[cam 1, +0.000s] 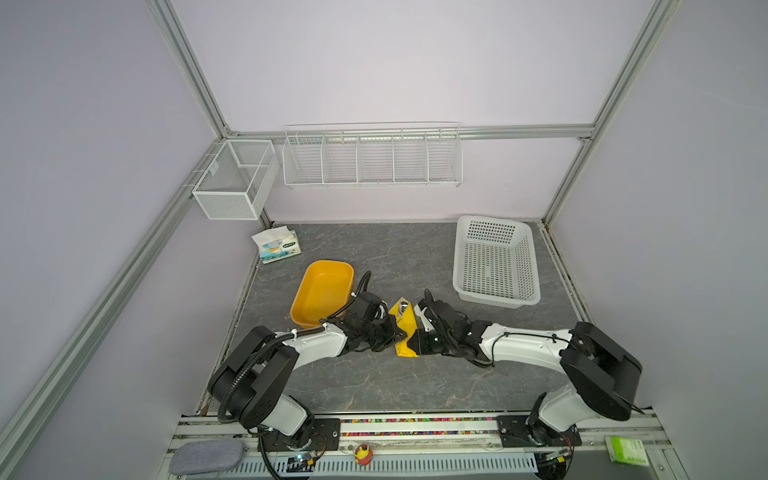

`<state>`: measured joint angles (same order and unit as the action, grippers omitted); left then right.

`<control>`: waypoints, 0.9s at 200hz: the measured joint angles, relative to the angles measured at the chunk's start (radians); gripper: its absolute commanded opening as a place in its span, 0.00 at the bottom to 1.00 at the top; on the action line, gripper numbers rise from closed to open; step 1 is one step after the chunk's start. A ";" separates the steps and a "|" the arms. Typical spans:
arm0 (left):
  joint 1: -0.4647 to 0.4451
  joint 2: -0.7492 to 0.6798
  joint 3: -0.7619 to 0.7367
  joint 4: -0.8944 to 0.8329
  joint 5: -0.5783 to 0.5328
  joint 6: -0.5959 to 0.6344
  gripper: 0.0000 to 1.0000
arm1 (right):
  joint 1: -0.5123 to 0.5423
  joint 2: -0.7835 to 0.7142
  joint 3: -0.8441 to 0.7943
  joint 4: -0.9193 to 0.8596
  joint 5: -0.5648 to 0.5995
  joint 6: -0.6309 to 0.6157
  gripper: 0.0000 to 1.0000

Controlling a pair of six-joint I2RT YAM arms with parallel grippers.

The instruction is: Place the utensils on the paper napkin and roll it up

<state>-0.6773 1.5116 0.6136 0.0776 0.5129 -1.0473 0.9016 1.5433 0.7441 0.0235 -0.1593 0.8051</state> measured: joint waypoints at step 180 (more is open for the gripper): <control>-0.059 0.060 0.034 0.109 -0.027 -0.123 0.03 | -0.035 0.130 -0.023 0.116 -0.047 0.037 0.13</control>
<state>-0.7364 1.5715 0.6476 0.1871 0.4862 -1.1706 0.8669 1.6737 0.7216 0.1398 -0.2066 0.8417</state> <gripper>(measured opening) 0.047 0.131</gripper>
